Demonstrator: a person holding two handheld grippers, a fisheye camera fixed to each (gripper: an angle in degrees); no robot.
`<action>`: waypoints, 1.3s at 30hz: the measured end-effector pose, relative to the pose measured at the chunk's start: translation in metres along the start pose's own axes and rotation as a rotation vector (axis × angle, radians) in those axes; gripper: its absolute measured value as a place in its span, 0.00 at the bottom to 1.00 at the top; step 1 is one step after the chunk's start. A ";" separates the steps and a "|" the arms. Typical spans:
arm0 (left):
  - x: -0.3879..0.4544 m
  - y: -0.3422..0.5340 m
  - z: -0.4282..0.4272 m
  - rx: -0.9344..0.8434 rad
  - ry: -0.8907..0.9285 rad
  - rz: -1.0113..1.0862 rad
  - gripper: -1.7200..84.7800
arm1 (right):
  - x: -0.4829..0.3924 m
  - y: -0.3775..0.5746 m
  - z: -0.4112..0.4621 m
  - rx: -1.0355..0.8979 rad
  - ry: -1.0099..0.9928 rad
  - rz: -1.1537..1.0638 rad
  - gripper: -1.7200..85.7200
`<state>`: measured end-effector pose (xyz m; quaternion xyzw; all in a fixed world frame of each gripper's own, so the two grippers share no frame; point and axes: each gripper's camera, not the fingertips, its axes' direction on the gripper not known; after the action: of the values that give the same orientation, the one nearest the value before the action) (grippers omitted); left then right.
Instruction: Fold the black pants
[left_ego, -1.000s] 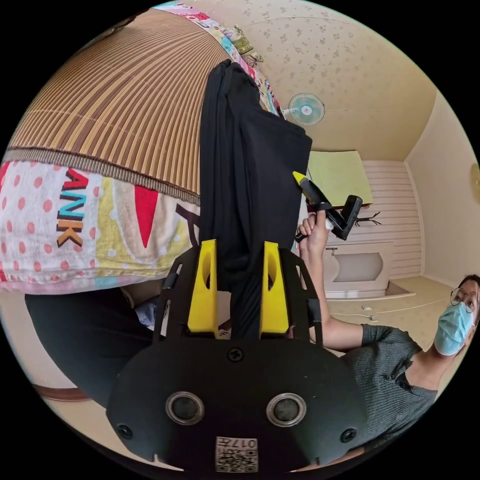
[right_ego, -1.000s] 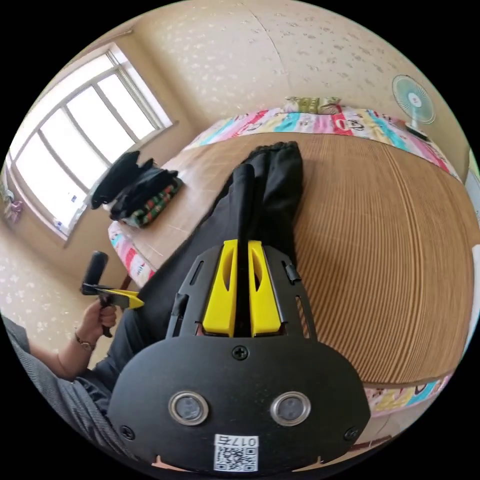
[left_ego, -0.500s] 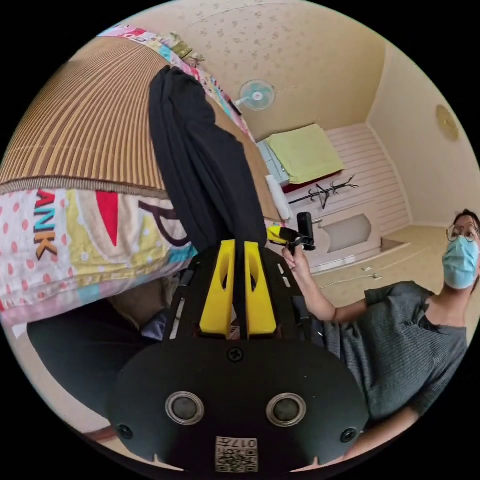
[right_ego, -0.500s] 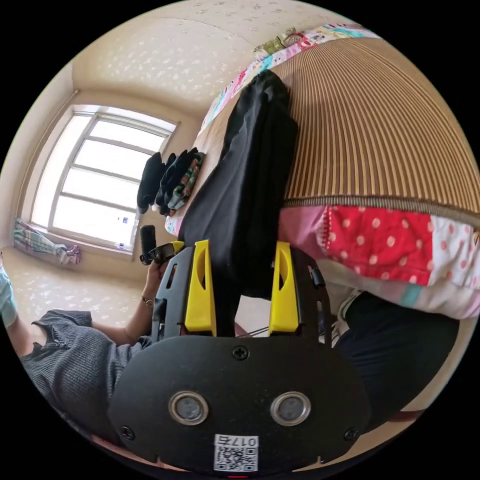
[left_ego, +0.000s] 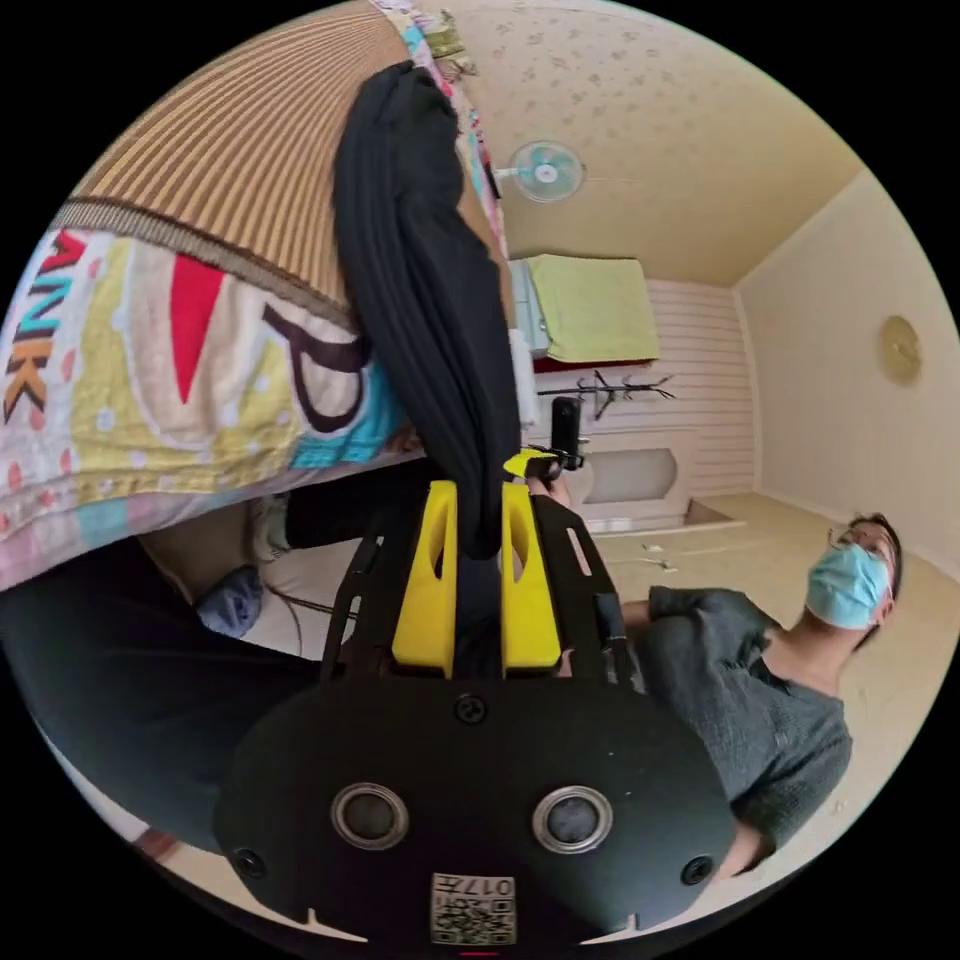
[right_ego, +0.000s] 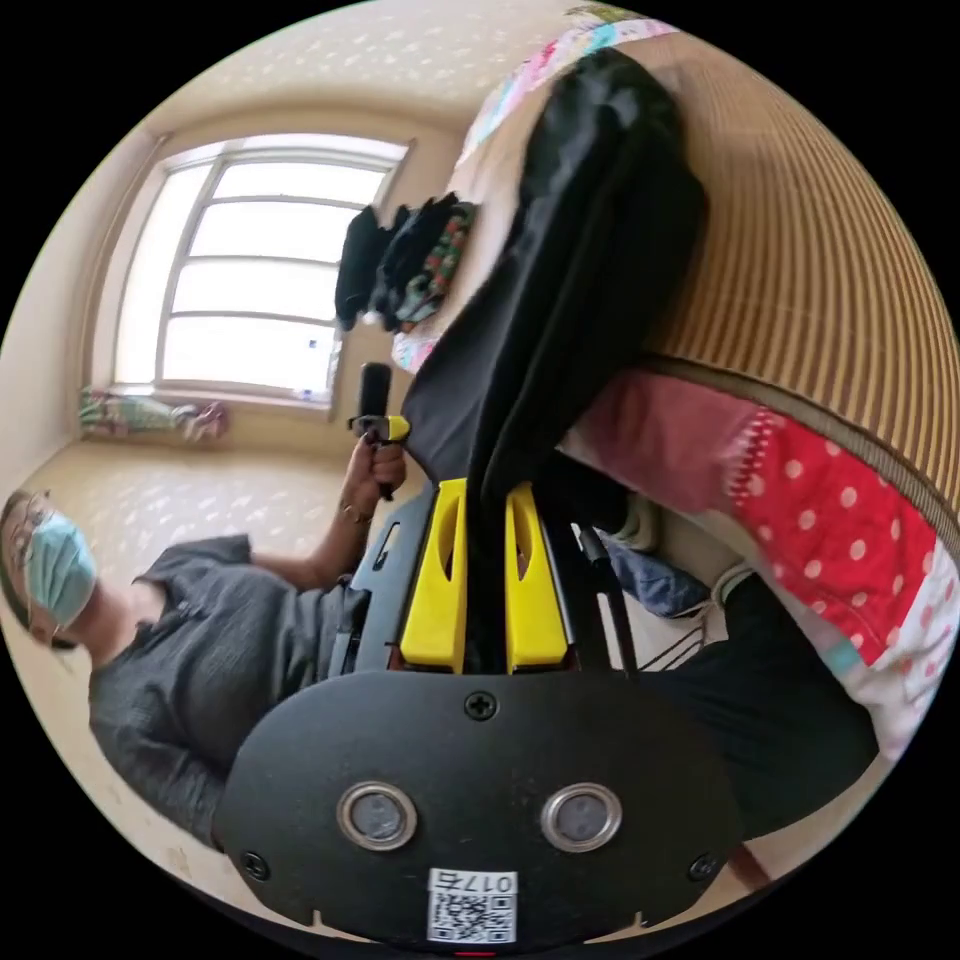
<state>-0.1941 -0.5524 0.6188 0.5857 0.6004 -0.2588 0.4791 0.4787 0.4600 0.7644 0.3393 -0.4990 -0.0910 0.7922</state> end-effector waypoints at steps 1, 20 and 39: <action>0.014 0.004 -0.005 -0.024 0.105 0.079 0.10 | -0.010 0.004 -0.006 -0.018 -0.032 -0.027 0.09; 0.075 -0.108 -0.111 0.483 -0.369 0.132 0.20 | -0.091 -0.047 -0.234 0.493 -0.118 -0.091 0.15; -0.001 -0.045 0.003 -0.035 0.002 -0.090 0.02 | -0.011 0.048 -0.146 0.549 -0.413 0.219 0.28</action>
<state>-0.2365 -0.5633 0.6068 0.5499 0.6309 -0.2691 0.4766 0.5888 0.5667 0.7462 0.4583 -0.6877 0.0652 0.5593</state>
